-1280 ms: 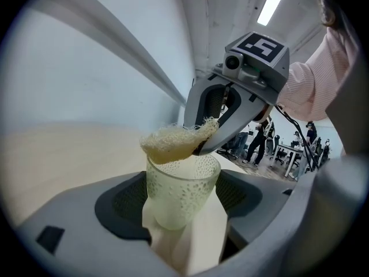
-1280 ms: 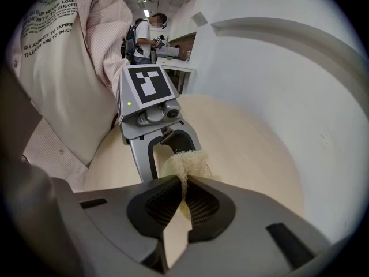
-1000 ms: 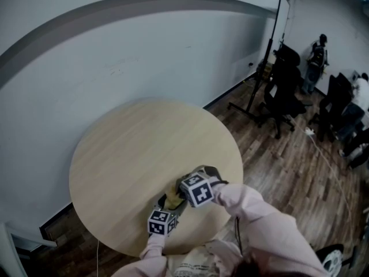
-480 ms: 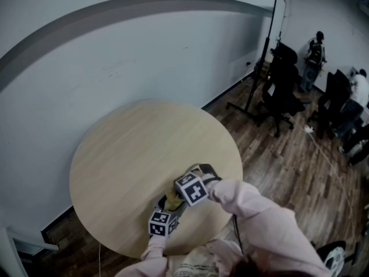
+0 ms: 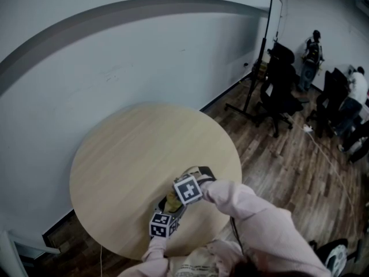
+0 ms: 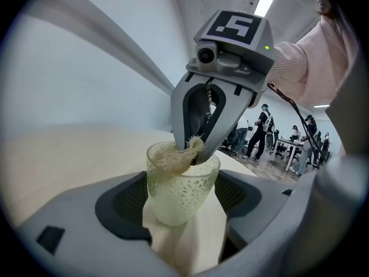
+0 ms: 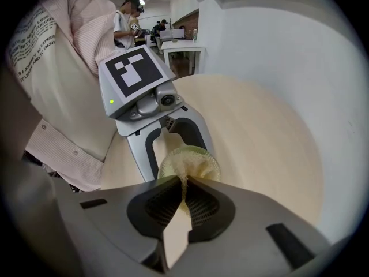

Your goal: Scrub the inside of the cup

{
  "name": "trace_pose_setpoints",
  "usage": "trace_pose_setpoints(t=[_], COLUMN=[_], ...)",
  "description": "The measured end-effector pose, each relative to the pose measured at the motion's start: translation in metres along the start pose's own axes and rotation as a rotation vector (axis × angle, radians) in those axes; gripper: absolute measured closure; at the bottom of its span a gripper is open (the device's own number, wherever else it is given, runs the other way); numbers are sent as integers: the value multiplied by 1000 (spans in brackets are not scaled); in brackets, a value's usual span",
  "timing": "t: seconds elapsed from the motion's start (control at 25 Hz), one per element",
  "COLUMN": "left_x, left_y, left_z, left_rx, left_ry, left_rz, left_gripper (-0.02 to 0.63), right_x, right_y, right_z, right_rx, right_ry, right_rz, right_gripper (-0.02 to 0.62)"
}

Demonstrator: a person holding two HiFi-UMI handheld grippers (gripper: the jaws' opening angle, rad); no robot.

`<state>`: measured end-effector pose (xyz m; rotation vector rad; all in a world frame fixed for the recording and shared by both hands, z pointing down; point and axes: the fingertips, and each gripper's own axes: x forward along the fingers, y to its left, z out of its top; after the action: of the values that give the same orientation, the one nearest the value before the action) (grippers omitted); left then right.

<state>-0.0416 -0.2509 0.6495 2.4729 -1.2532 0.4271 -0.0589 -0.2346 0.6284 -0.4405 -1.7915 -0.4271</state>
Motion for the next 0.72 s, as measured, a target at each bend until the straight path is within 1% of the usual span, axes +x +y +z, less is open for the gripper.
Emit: trace_pose_setpoints(t=[0.16,0.32,0.52,0.72], left_x=[0,1,1,1], left_y=[0,0,-1,-1], left_z=[-1,-2,1,0], left_rx=[-8,-9,-14,-20], left_ry=[-4,-3,-3,-7], left_rz=[2,6,8,9], left_gripper=[249,249,249,249], right_x=[1,2,2,7], right_y=[-6,-7,-13,-2], right_z=[1,-1,2,-3], right_rx=[59,121,153,242], right_ry=[-9,-7,-25,-20], right_rz=[-11,-1,-14,60], right_gripper=[568,568,568,568])
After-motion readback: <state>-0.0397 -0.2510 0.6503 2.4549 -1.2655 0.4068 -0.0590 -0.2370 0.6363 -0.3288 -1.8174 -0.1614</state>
